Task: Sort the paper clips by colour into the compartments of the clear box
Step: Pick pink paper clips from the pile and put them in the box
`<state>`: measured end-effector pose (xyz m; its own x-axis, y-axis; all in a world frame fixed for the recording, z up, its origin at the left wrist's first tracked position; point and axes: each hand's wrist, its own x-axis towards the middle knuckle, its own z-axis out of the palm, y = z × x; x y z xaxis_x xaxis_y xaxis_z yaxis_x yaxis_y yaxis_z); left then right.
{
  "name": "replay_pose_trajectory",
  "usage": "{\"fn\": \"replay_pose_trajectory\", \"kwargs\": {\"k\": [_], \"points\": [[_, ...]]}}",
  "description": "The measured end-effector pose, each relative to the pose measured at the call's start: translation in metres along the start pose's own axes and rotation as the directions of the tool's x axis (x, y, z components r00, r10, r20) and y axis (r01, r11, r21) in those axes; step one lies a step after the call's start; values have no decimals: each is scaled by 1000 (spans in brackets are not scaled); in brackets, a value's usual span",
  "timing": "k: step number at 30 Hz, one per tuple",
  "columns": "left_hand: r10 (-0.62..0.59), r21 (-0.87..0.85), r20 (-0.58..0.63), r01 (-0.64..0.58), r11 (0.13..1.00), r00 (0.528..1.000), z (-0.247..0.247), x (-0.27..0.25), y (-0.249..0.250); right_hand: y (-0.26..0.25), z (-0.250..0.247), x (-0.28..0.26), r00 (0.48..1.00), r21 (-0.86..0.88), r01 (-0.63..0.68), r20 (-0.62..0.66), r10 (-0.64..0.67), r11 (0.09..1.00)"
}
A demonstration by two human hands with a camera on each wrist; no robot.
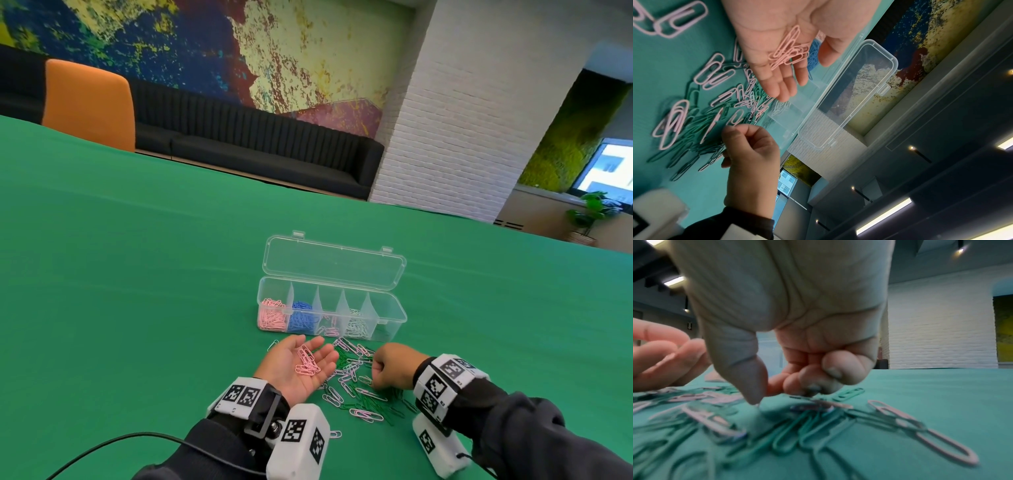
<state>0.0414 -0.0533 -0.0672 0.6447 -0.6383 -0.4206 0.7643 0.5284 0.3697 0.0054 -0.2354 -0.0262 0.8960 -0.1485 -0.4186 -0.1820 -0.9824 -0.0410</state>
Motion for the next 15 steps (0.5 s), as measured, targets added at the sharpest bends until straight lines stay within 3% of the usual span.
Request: {"fn": "replay_pose_trajectory", "kwargs": {"k": [8, 12, 15], "points": [[-5, 52, -4, 5, 999, 1000, 5, -4, -1, -8, -23, -11, 981, -23, 91, -168, -93, 996], [-32, 52, 11, 32, 998, 999, 5, -2, -2, -14, -29, -14, 928, 223, 288, -305, -214, 931], [-64, 12, 42, 63, 998, 997, 5, -1, -2, -14, -29, -15, 913, 375, 367, -321, -252, 852]]}}
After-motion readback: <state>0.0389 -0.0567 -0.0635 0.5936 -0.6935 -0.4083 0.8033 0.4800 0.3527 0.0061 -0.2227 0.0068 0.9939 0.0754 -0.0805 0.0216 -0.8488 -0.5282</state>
